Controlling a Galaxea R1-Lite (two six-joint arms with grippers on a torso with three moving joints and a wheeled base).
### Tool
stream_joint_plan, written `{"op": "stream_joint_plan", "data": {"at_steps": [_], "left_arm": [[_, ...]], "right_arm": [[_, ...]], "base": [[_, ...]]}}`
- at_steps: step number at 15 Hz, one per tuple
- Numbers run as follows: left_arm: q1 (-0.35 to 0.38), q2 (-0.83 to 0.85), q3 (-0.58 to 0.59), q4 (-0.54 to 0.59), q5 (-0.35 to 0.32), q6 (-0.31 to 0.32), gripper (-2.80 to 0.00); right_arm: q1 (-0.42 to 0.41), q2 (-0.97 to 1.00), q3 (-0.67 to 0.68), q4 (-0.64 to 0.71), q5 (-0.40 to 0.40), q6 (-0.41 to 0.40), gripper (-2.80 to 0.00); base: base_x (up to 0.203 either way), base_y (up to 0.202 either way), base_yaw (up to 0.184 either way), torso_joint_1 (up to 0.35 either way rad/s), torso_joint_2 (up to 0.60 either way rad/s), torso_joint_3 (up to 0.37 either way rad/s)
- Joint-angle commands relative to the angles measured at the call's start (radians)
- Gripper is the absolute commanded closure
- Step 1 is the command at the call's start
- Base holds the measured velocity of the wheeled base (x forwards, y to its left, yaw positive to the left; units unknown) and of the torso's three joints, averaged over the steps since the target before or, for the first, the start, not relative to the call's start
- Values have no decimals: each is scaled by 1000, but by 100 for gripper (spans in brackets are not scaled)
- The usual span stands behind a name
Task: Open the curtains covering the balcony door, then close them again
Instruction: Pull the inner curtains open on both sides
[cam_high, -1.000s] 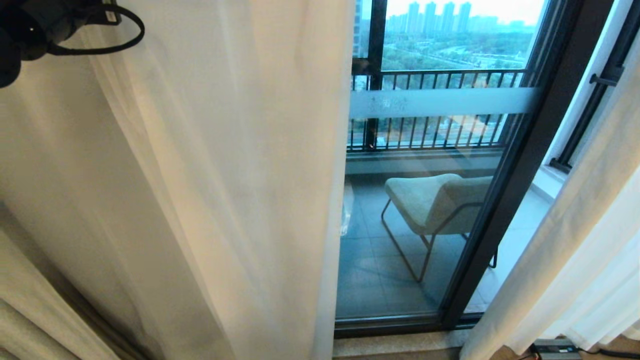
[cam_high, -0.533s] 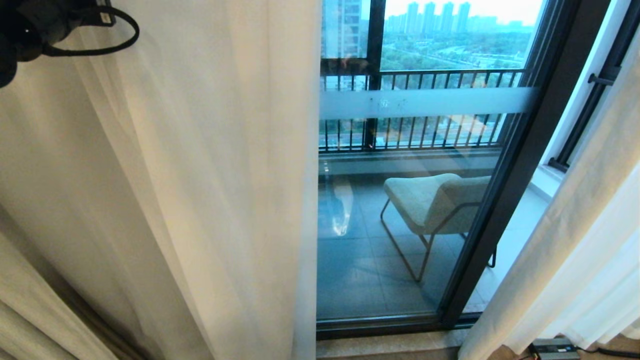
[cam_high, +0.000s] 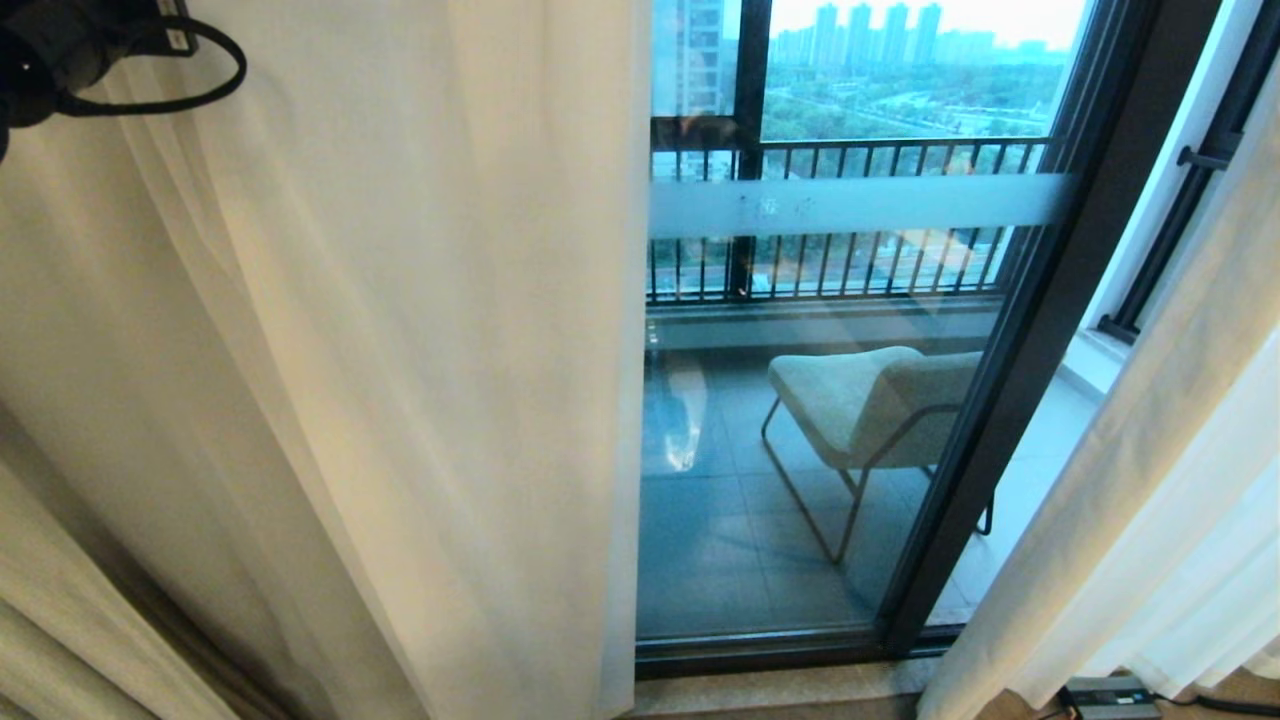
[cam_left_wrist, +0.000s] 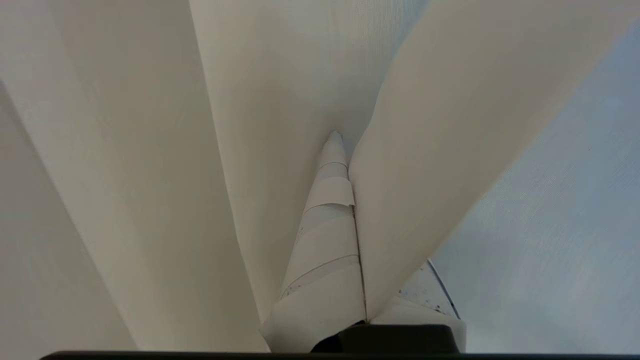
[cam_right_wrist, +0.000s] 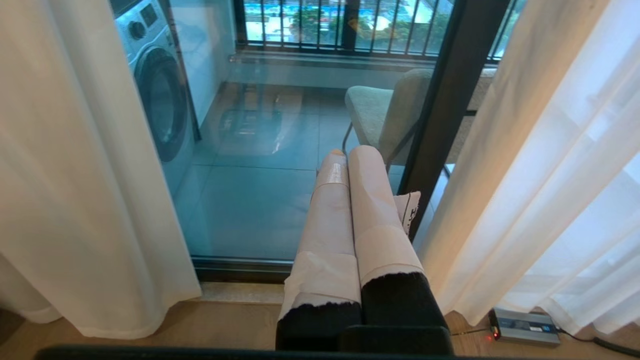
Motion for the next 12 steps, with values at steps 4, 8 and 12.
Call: {"op": "stream_joint_plan", "data": {"at_steps": [4,8,12], "left_arm": [[25,-1,-1,-2,0,1,0],[75,-3,-5,-2,2,-13,0],[202,3,-10,-2,1,-63,0]], "right_arm": [[0,1,0,0,1,-1,0],[0,1,0,0,1,-1,0],[0,1,0,0,1,-1,0]], "base": [[0,0,0,0,0,0],[0,0,0,0,0,0],[0,0,0,0,0,0]]}}
